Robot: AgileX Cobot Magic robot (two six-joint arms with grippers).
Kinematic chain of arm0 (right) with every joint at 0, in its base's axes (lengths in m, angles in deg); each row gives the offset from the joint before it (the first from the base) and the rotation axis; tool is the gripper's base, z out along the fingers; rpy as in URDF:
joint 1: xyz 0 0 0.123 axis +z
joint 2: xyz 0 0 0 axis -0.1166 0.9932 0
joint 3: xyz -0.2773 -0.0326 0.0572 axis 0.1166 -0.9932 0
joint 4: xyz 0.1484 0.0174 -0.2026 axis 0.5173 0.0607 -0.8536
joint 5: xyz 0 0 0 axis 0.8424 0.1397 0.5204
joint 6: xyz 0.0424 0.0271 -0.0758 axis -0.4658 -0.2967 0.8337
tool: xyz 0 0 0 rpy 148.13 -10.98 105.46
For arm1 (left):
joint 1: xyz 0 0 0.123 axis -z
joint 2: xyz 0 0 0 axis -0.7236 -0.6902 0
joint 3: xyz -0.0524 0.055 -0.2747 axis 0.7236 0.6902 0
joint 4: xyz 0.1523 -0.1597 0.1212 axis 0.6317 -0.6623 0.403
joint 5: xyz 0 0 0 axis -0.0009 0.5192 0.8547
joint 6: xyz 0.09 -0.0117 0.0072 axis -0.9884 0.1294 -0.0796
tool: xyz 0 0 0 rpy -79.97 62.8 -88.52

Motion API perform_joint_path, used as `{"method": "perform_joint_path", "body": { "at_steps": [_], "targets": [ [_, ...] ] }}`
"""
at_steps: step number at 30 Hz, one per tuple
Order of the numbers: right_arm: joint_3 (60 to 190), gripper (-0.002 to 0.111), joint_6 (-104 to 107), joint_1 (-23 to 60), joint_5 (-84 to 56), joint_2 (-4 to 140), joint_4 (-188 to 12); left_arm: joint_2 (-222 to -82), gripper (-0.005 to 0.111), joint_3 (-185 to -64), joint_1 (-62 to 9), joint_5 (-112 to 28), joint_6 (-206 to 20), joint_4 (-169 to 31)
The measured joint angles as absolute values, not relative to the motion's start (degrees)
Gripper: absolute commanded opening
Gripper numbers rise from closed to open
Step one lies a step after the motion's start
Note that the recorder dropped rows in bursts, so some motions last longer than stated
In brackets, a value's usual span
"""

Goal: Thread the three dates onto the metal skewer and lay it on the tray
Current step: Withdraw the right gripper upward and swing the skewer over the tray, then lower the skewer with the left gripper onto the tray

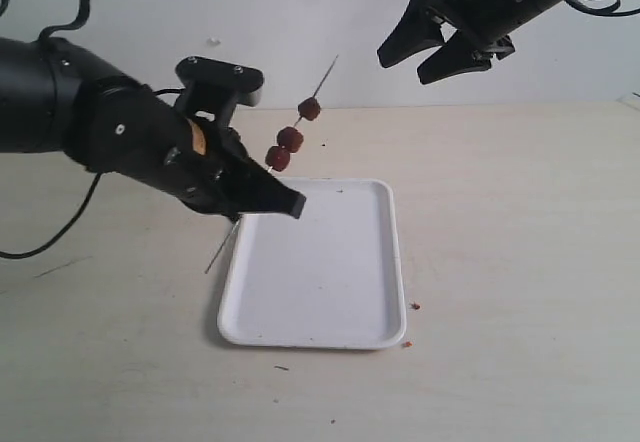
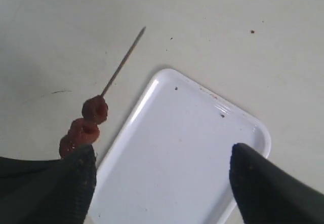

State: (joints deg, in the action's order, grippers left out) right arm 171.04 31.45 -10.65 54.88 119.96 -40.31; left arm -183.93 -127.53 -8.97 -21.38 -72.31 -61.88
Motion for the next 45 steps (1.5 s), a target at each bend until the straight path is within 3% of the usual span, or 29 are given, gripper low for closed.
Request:
{"method": "perform_joint_path", "body": {
  "at_steps": [3, 6, 11, 12, 21, 30, 38, 45],
  "targets": [
    [171.04, 0.066, 30.92, -10.65, 55.09, 119.96, -40.67, -186.67, 0.0, -132.15, -7.89, -18.03, -70.41, -65.34],
    [171.04, 0.052, 30.74, -10.65, 55.18, 119.96, -41.39, -190.07, 0.0, -135.77, -7.86, -15.08, -68.52, -67.12],
    [171.04, 0.003, 30.74, -10.65, 55.68, 119.92, -42.47, -195.72, 0.0, -139.8, -7.86, -11.1, -66.59, -69.04],
    [171.04, 0.0, 30.74, -10.65, 55.68, 119.92, -42.72, -196.77, 0.0, -140.43, -7.86, -10.43, -66.37, -69.04],
    [170.75, 0.0, 30.74, -10.65, 54.21, 118.49, -43.92, -200.38, 0.0, -142.67, -8.29, -8.14, -63.81, -70.56],
    [159.94, 0.0, 31.58, -10.65, 37.73, 108.75, -44.67, -200.38, 0.0, -142.67, -10.31, -7.97, -63.72, -75.57],
    [159.56, 0.0, 31.7, -10.65, 37.95, 108.39, -44.42, -203.05, 0.001, -142.76, -10.31, -5.62, -68.28, -83.17],
    [159.56, 0.0, 31.7, -10.65, 38.17, 108.39, -44.22, -203.3, 0.038, -142.76, -10.31, -5.51, -69.07, -83.69]
  ]
}}
